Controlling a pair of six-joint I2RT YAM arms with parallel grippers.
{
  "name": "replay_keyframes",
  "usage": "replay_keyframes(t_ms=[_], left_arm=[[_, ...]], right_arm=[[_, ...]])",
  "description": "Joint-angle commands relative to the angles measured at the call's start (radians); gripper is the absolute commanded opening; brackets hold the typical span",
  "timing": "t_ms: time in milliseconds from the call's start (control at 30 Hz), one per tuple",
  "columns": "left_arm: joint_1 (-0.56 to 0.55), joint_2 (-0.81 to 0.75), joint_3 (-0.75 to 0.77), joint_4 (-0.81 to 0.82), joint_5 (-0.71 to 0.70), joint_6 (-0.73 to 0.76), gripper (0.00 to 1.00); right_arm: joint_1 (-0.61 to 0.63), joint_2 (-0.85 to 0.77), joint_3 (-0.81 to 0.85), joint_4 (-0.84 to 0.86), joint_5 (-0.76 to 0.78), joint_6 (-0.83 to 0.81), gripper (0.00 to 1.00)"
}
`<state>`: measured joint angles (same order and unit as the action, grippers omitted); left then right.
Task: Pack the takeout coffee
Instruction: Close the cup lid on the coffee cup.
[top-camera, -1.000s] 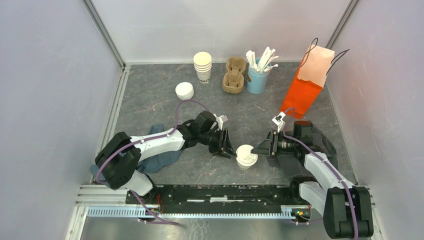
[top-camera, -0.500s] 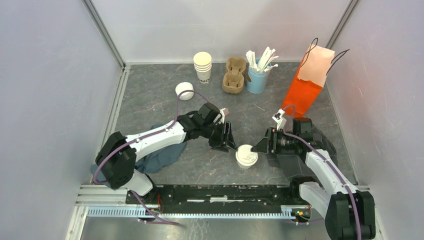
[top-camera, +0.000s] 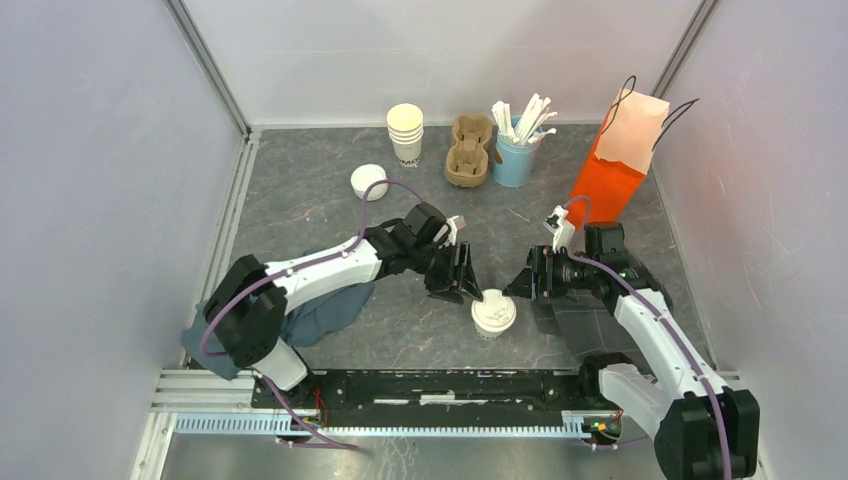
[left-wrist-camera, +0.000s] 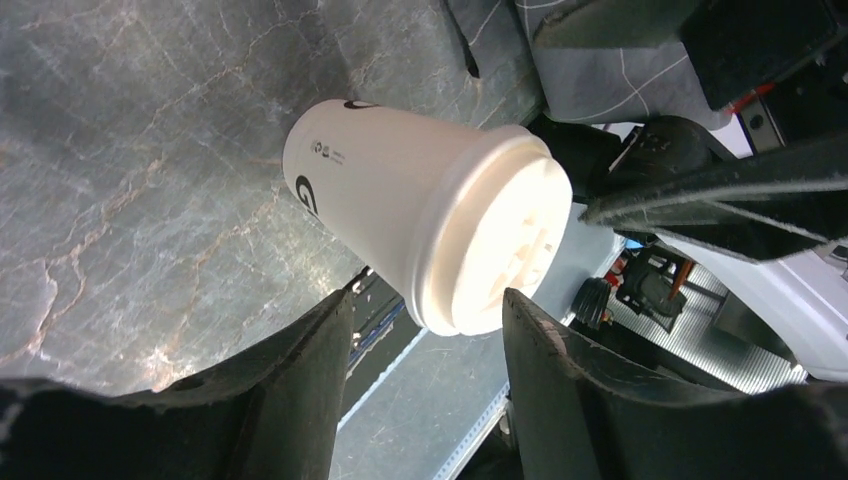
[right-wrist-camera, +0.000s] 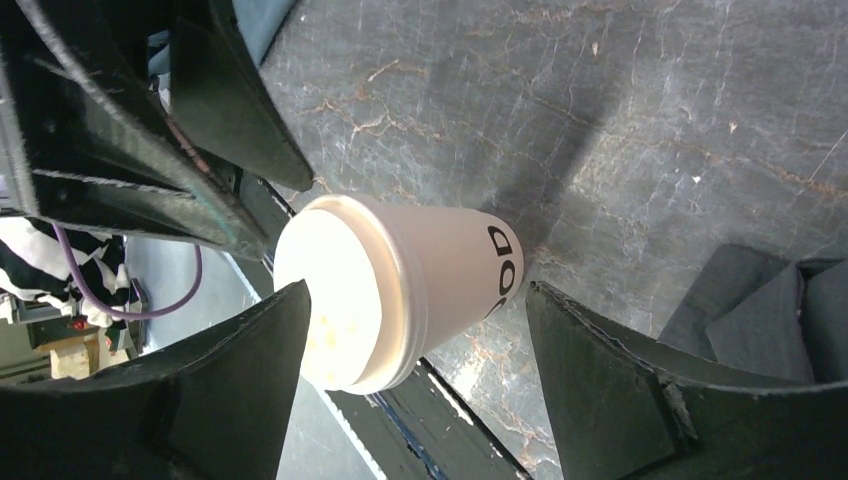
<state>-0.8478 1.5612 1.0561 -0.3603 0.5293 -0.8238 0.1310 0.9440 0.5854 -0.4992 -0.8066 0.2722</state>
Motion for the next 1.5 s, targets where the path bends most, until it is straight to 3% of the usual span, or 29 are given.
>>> replay_keyframes(t_ms=[0, 300, 400, 467, 667, 867, 1167, 1333, 1467], left_arm=[[0.001, 0.064, 0.037, 0.106, 0.069, 0.021, 0.63], [0.003, 0.112, -0.074, 0.139, 0.036, 0.018, 0.48], [0.003, 0.109, -0.134, 0.172, 0.045, 0.005, 0.45], [0.003, 0.093, -0.135, 0.181, 0.062, 0.003, 0.45], [0.001, 0.072, -0.045, 0.196, 0.13, -0.009, 0.57], [-0.012, 0.141, 0.01, 0.191, 0.188, -0.017, 0.55], [-0.062, 0.237, 0.098, 0.192, 0.224, -0.009, 0.54], [-0.09, 0.307, 0.2, 0.14, 0.22, 0.027, 0.55], [-0.078, 0.279, 0.255, 0.056, 0.137, 0.083, 0.67]], right_arm=[[0.01, -0.012, -0.004, -0.019, 0.004, -0.045, 0.84], [0.008, -0.008, -0.219, 0.241, -0.091, 0.032, 0.59], [0.007, -0.002, -0.229, 0.245, -0.099, 0.036, 0.57], [0.008, -0.019, -0.191, 0.203, -0.069, 0.025, 0.59], [0.01, -0.034, -0.07, 0.036, -0.002, -0.02, 0.75], [0.011, -0.034, 0.097, -0.169, 0.166, -0.075, 0.84], [0.011, -0.039, 0.33, -0.268, 0.272, -0.067, 0.87], [0.01, -0.042, 0.365, -0.259, 0.285, -0.054, 0.87], [0.011, -0.034, 0.4, -0.283, 0.301, -0.069, 0.87]])
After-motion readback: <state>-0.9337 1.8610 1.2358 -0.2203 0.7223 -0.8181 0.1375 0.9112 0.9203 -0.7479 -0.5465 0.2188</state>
